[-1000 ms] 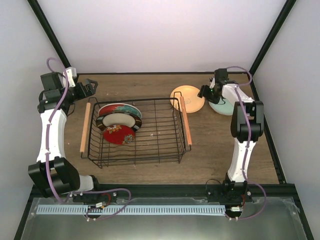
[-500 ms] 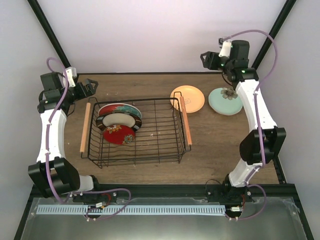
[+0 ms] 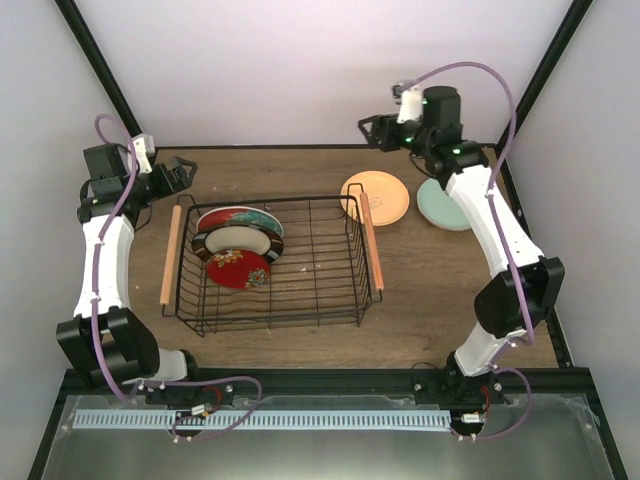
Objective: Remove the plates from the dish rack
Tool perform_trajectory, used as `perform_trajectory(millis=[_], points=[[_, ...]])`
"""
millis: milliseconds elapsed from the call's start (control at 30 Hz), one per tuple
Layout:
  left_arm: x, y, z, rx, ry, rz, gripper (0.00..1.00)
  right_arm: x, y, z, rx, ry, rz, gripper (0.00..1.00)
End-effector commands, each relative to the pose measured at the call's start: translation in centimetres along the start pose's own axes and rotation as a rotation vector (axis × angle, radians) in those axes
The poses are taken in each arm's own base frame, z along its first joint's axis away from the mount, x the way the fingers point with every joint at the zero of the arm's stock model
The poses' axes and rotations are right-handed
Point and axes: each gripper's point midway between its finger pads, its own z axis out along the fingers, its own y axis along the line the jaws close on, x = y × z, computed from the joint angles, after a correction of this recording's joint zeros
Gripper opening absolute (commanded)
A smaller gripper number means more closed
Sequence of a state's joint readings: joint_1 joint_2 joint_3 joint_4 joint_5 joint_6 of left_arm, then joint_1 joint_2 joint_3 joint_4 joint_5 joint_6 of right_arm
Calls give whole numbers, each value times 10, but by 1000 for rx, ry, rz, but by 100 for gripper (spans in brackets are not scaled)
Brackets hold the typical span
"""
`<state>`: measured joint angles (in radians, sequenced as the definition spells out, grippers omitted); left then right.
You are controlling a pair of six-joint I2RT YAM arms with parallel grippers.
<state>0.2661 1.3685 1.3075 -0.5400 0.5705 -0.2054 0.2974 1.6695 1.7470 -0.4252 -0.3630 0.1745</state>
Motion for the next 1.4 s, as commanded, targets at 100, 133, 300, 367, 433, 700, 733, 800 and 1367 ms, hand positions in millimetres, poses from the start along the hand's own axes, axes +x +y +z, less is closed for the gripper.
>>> perform_trajectory(millis=[100, 133, 300, 367, 433, 700, 733, 800, 1367], points=[[-17, -10, -7, 21, -47, 37, 100, -1, -108, -52, 169, -95, 301, 72], [-17, -10, -8, 18, -47, 40, 100, 0, -115, -58, 189, -102, 305, 72], [-9, -9, -12, 7, -44, 62, 100, 18, -151, -74, 268, -45, 317, 72], [-3, -7, -12, 3, -37, 63, 100, 38, -171, -74, 264, -3, 383, 72], [2, -5, -10, 5, -30, 60, 100, 61, -181, -64, 234, 57, 468, 71], [-4, -4, -5, 16, -35, 43, 100, 111, -182, -37, 214, 117, 617, 65], [-5, -5, -5, 17, -36, 47, 100, 111, -179, -35, 211, 126, 606, 65], [-8, -7, -5, 19, -35, 58, 100, 91, -160, -27, 190, 127, 497, 65], [-9, -6, 0, 4, -19, 78, 100, 145, 245, 21, -486, 148, -596, 58]])
